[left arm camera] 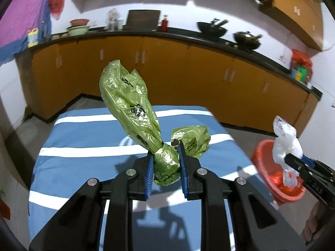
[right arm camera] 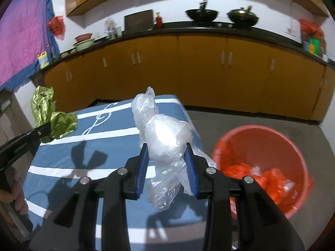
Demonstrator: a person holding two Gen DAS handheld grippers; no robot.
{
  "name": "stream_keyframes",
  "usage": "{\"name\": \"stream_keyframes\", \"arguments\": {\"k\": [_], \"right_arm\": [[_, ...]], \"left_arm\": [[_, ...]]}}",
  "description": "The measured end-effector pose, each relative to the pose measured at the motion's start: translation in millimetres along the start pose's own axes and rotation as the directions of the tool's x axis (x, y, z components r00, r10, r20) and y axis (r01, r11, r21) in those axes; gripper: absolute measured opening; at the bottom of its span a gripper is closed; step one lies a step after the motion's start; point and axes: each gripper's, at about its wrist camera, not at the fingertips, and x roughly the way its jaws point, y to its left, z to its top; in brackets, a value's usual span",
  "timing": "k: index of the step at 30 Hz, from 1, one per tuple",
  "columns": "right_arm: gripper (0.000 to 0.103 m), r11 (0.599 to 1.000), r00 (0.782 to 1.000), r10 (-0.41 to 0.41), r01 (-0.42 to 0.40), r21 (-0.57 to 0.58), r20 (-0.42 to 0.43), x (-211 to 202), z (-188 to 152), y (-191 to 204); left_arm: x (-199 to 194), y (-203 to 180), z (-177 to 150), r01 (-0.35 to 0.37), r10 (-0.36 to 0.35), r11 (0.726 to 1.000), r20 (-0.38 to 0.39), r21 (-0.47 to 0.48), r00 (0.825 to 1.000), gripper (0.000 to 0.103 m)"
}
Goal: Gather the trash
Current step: 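Lift and carry the green bag and clear bag over the red basket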
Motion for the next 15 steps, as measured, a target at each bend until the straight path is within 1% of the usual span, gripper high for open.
{"name": "stream_keyframes", "arguments": {"k": [4,9,15], "right_arm": [[0.034,0.998,0.999,-0.036,0.035,0.042,0.023,-26,-5,-28],[0.034,0.992,0.995,-0.089,0.084,0.095,0.047,-56,-16,-62],[0.034,0.981,0.988,-0.142,0.131,0.146,0.068,-77,-22,-97]], "left_arm": [[-13,-30,-1,0.04,-0.041,0.998,0.015,0.043,0.999,0.022],[-22,-57,-2,0.081,-0.083,0.993,0.023,0.084,0.996,0.022],[-30,-96,-5,0.141,-0.145,0.981,0.024,0.134,0.989,0.022]]}}
